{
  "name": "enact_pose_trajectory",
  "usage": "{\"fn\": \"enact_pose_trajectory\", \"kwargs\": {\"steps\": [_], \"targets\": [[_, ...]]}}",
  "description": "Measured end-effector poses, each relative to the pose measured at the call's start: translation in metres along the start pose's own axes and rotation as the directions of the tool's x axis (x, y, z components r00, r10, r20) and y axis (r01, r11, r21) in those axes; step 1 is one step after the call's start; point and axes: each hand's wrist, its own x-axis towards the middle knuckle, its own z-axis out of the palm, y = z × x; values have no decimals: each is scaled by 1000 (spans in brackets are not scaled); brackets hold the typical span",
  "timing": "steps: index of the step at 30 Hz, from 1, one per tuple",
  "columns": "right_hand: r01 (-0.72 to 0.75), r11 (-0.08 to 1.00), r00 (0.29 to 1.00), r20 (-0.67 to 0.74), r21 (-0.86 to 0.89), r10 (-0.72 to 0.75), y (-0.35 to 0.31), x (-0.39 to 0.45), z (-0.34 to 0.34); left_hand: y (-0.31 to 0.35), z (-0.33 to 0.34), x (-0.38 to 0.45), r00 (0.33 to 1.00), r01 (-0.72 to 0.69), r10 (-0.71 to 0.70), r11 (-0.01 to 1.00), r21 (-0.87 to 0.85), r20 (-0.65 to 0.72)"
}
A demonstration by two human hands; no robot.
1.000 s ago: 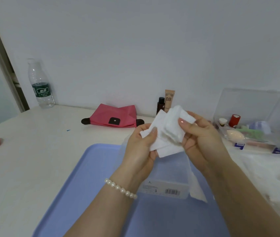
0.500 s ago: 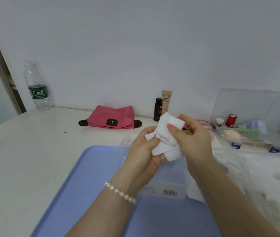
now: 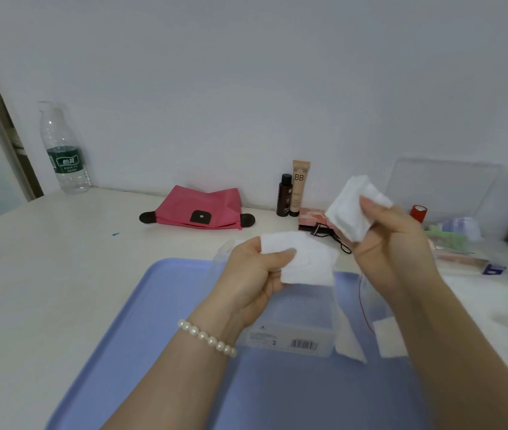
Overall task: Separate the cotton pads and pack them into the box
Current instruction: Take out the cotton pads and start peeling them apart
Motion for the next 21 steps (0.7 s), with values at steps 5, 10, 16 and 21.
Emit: {"fn": "enact_pose_trajectory", "kwargs": {"steps": [5, 10, 16, 21], "targets": [[-110, 955, 971, 174, -276, 163, -3, -6, 2, 1, -2, -1, 996, 28, -21, 996, 89, -84], [-93, 876, 958, 197, -474, 208, 11, -11, 8, 1, -4, 0, 960, -72, 140, 960, 270, -243], [-60, 859, 962, 201, -508, 186, 11, -13, 11, 0, -4, 1, 928, -142, 265, 901, 411, -262], [-88, 841, 974, 133, -534, 186, 25, -10, 3, 1, -4, 2, 953, -125, 199, 945, 304, -229]]}}
